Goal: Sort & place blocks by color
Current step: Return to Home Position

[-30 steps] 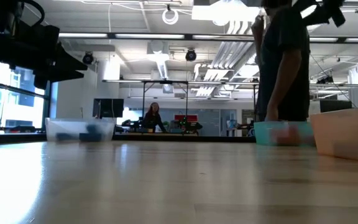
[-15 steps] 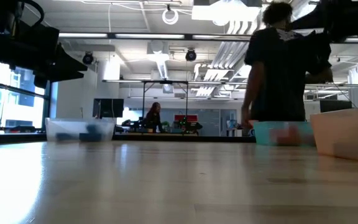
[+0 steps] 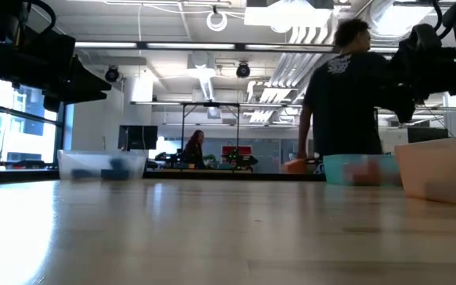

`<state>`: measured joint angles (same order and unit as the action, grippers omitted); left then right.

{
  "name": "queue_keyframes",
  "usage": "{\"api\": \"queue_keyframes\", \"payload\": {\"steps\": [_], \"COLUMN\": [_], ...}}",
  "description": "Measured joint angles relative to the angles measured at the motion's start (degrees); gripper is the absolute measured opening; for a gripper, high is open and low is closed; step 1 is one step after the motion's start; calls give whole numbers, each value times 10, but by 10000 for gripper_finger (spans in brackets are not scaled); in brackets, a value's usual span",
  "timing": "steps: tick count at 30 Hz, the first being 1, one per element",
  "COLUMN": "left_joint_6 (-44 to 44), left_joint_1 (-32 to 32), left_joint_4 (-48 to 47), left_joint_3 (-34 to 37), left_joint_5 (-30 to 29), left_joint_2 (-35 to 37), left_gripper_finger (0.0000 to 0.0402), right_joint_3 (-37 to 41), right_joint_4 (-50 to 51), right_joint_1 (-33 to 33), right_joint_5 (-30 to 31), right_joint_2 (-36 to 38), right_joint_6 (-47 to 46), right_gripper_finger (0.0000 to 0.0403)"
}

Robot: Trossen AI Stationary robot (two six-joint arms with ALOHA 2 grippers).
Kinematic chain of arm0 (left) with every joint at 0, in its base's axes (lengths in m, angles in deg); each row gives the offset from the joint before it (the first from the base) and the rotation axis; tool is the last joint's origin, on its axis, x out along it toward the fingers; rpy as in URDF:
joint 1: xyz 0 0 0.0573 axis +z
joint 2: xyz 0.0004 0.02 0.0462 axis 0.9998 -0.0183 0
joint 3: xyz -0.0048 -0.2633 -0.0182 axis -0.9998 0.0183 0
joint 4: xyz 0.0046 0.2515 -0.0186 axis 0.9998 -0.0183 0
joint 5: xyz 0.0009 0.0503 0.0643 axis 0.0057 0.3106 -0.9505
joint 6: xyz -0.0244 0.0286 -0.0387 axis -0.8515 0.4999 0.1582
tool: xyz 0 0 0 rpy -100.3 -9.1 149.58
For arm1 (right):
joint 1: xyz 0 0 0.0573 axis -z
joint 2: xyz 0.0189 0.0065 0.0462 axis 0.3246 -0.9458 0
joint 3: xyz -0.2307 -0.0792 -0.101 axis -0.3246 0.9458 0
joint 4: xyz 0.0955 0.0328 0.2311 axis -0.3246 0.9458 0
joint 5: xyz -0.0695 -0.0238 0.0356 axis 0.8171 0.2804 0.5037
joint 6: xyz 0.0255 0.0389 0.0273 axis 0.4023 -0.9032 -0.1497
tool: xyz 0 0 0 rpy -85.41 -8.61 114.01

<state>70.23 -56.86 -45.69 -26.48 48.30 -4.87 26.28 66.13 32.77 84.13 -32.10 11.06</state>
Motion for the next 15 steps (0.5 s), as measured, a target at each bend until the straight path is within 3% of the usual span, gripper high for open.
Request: {"api": "queue_keyframes", "payload": {"steps": [10, 15], "left_joint_6": [0, 0], "left_joint_1": [0, 0], "left_joint_4": [0, 0], "left_joint_3": [0, 0], "left_joint_5": [0, 0], "left_joint_2": [0, 0], "left_gripper_finger": [168, 168], "right_joint_3": [32, 32], "right_joint_4": [6, 7], "right_joint_1": [0, 0], "right_joint_5": [-48, -43], "right_joint_2": [-3, -5], "right_joint_6": [-30, -41], "right_gripper_finger": [220, 220]}}
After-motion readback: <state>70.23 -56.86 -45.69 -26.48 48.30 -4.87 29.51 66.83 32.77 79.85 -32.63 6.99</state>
